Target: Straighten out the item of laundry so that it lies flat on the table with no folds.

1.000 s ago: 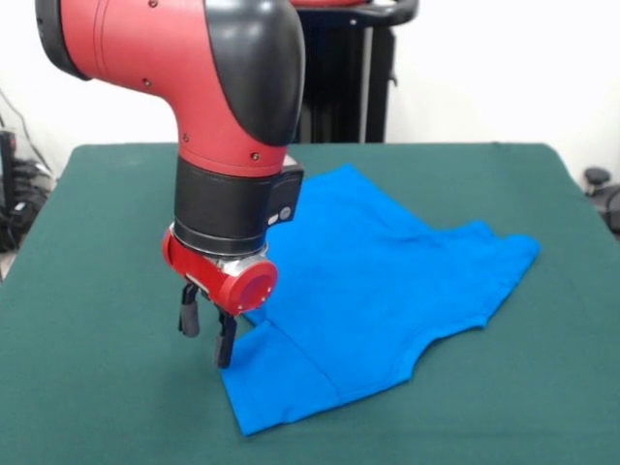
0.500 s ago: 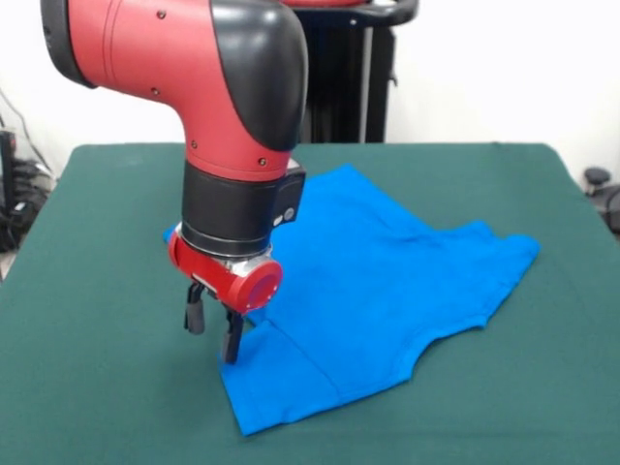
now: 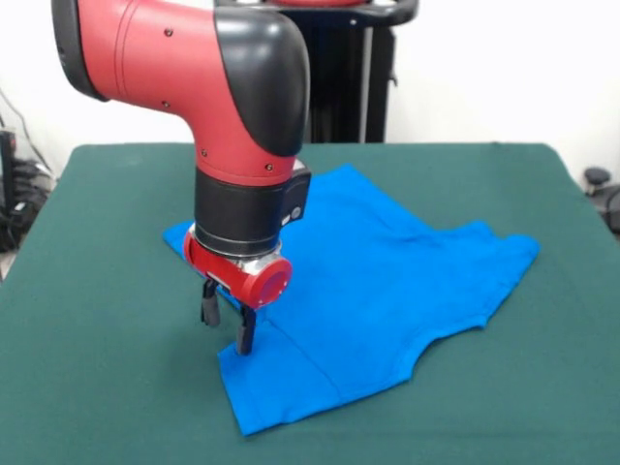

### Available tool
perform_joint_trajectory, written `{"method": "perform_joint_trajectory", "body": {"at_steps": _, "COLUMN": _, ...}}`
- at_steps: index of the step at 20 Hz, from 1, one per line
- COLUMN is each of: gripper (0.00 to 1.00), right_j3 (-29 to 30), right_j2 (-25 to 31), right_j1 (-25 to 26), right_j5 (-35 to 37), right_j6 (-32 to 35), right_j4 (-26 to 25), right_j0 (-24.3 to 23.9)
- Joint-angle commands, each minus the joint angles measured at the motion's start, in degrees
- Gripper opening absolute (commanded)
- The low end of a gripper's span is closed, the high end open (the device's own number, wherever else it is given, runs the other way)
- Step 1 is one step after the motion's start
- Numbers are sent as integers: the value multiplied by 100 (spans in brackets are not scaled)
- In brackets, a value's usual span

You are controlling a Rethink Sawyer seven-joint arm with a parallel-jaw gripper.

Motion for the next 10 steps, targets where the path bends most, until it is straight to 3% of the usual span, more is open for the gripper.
{"method": "perform_joint_trajectory", "body": {"at_steps": 1, "gripper": 100, "right_j3": 538, "right_j2": 626, "right_j1": 214, "right_j5": -221, "right_j6": -175, "right_j4": -332, "right_j0": 55}}
{"method": "perform_joint_trajectory", "body": {"at_steps": 10, "gripper": 100, "right_j3": 129, "right_j2": 470, "right_j1": 723, "right_j5": -668, "right_j6": 42, "right_j4": -368, "right_j0": 186}}
